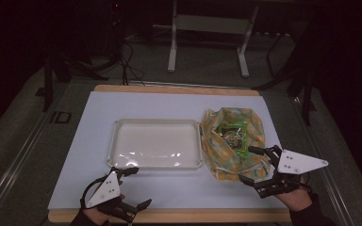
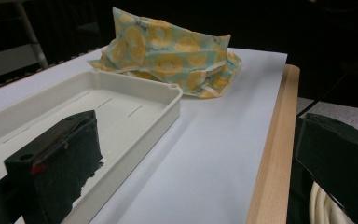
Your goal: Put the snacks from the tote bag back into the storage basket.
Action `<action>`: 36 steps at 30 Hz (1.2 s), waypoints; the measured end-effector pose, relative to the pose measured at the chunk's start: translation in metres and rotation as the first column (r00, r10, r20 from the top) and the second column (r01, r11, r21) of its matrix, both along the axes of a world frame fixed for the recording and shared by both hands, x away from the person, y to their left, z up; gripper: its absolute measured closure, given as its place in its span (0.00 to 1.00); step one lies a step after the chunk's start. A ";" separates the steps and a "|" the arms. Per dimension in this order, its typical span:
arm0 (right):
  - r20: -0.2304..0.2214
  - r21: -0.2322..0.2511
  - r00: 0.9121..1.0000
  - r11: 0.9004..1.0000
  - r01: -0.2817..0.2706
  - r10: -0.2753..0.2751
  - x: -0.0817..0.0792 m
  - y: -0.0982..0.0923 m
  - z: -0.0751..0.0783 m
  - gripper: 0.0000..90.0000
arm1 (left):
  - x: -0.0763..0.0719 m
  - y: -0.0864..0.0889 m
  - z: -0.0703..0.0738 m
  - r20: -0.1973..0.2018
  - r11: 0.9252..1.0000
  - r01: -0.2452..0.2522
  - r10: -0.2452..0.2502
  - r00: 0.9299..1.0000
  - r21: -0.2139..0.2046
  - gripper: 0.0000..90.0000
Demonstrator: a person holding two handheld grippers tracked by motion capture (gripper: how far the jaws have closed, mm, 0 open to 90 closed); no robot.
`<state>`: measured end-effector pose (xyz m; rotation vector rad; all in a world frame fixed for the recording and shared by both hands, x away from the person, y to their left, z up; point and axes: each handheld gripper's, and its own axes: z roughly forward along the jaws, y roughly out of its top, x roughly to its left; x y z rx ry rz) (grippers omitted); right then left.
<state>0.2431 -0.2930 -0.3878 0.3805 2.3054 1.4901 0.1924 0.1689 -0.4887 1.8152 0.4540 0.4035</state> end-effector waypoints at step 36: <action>0.000 0.076 0.966 0.963 0.259 -0.260 0.057 -0.018 0.020 0.16 | 0.000 -0.002 0.000 0.006 1.000 0.010 -0.010 1.000 0.004 0.00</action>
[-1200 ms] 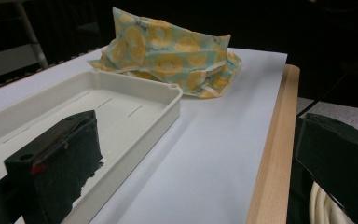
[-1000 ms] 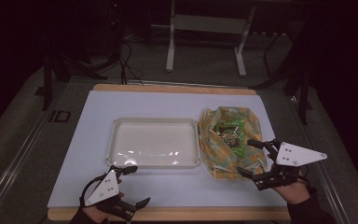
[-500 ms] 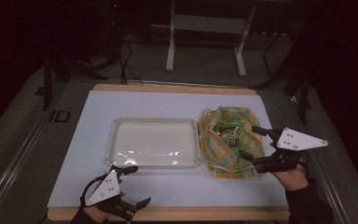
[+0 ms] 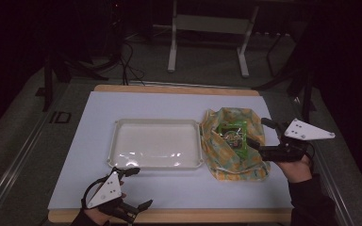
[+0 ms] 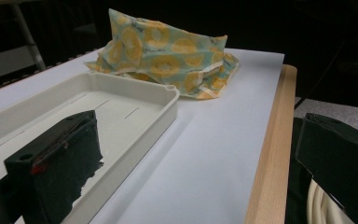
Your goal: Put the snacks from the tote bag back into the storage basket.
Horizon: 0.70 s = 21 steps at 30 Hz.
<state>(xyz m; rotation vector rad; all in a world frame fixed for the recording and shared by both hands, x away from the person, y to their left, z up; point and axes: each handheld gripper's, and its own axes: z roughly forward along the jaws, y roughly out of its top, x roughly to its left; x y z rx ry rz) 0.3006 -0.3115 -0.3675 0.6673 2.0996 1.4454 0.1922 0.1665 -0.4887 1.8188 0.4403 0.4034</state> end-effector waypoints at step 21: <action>-0.051 -0.002 0.970 0.972 0.236 -0.236 0.035 -0.008 -0.029 0.23 | 0.000 -0.001 0.000 0.000 1.000 -0.001 0.001 1.000 0.000 0.00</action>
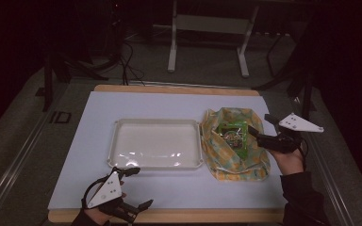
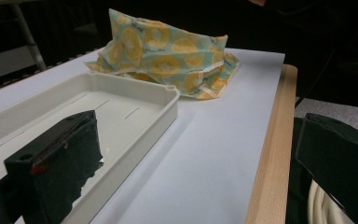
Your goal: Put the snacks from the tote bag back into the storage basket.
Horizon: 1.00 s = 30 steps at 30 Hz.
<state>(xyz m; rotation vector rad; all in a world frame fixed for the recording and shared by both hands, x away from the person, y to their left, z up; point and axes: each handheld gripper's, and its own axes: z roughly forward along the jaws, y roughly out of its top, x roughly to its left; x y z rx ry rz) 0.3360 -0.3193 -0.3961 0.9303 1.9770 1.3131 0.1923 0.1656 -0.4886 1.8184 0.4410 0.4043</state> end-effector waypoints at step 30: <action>-0.228 -0.009 0.970 0.996 0.088 -0.088 0.048 -0.001 -0.067 0.30 | 0.000 -0.001 0.000 0.001 1.000 -0.002 0.002 1.000 0.016 0.00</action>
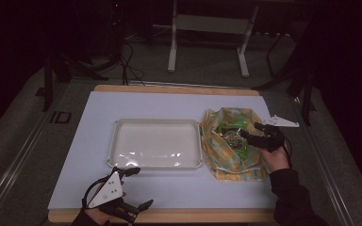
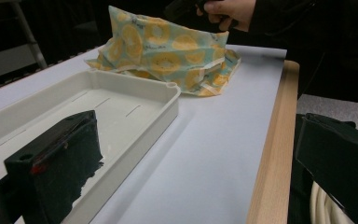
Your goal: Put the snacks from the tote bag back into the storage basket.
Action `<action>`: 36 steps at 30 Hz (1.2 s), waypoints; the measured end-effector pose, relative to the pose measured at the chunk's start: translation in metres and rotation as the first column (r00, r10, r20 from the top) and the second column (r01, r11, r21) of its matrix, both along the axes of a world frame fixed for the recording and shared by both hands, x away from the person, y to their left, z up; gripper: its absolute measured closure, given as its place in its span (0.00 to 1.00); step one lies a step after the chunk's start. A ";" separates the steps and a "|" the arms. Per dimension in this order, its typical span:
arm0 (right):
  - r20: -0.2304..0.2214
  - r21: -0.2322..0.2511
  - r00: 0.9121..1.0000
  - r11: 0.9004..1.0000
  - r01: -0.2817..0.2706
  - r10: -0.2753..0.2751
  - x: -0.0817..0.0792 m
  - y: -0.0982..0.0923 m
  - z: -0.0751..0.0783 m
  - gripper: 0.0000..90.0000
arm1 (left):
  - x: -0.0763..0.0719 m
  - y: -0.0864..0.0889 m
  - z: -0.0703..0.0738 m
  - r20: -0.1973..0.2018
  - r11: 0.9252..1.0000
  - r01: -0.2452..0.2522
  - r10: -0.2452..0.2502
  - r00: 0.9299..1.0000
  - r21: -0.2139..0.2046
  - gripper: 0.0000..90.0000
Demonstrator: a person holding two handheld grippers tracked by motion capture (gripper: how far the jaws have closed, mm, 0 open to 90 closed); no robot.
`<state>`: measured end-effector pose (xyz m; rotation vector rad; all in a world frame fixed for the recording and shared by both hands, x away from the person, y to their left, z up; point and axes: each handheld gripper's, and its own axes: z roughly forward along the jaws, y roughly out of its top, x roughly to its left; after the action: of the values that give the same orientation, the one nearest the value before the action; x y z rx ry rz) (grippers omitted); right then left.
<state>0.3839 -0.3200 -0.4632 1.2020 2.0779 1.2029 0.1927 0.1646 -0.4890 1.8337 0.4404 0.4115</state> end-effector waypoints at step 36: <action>-0.355 0.075 0.934 0.994 0.081 -0.050 0.027 -0.012 -0.037 0.63 | 0.000 -0.001 0.000 -0.002 1.000 0.009 -0.009 1.000 0.005 0.00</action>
<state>0.4109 -0.3318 -0.5001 1.6175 2.2316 1.1238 0.1928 0.1640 -0.4894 1.8408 0.4328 0.4051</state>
